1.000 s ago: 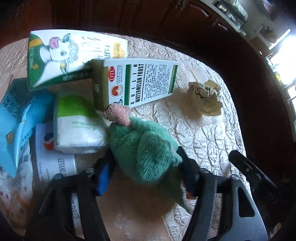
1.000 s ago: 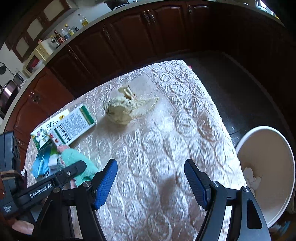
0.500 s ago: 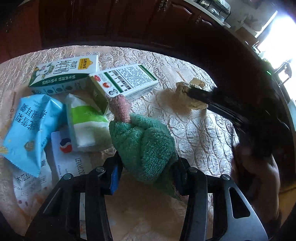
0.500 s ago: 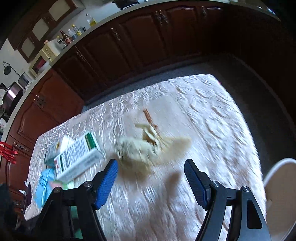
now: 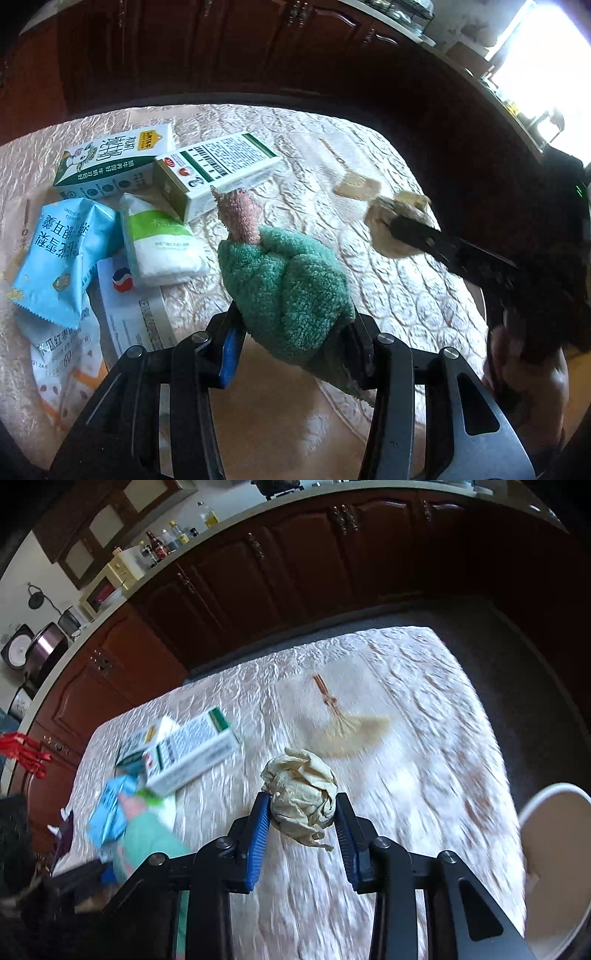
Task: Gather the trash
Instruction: 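Carry the paper ball and green towel to the bin and release them, then move both open grippers back over the pile of packages on the table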
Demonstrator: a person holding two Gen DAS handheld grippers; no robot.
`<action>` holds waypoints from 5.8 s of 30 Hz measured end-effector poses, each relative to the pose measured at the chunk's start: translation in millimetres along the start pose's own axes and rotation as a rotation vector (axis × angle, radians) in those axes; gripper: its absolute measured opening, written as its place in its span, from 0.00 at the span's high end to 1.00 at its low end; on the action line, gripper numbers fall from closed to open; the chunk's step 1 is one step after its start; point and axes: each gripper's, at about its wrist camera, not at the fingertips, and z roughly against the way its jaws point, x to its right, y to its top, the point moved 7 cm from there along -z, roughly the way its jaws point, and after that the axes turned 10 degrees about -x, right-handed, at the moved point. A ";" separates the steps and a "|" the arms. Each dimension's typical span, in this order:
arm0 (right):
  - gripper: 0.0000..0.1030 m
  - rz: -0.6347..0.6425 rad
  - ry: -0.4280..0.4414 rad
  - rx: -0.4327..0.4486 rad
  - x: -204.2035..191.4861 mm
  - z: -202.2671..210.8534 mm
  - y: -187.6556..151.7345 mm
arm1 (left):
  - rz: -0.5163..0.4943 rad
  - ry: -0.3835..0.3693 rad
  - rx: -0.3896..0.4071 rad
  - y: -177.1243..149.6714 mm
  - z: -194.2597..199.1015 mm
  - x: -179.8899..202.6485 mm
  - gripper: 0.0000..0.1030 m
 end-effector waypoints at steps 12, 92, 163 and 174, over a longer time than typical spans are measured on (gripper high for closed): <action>0.67 -0.079 -0.002 0.063 18.1 50.7 -70.7 | -0.085 0.004 0.024 -29.7 20.3 38.5 0.57; 0.44 -0.625 -0.162 0.148 237.0 142.1 -200.8 | -0.430 -0.156 -0.093 -24.0 -64.6 271.1 0.40; 0.30 -0.055 -0.076 0.055 -36.0 51.7 -93.3 | 0.032 0.232 0.155 -37.4 81.0 -96.0 0.33; 0.29 0.042 -0.013 -0.013 -94.7 8.0 -68.5 | 0.098 0.154 0.152 -27.9 95.8 -141.9 0.33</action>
